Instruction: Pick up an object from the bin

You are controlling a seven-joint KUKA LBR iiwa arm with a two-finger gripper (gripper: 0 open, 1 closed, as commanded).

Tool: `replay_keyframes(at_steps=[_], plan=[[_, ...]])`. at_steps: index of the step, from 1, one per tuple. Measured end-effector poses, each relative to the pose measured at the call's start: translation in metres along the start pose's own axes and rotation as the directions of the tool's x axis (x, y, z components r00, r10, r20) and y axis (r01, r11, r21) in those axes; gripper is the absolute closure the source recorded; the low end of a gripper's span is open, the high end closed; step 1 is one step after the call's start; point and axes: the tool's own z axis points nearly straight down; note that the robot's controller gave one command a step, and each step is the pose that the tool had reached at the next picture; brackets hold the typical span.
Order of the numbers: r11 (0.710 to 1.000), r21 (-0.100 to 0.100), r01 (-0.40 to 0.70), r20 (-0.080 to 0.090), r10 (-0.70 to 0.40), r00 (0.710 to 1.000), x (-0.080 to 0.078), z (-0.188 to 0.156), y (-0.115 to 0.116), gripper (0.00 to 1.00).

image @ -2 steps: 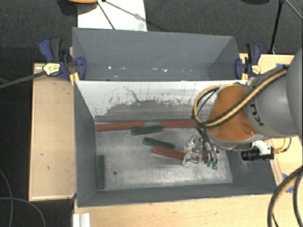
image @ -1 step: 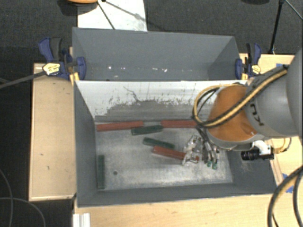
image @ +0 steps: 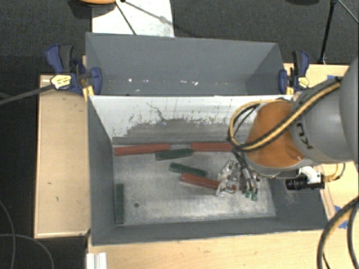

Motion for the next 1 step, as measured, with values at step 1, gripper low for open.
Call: replay_keyframes(at_steps=[1], plan=[[0.998, 0.002, 0.059, -0.005, -0.059, 0.998, -0.0347, -0.178, -0.0172, 1.0]])
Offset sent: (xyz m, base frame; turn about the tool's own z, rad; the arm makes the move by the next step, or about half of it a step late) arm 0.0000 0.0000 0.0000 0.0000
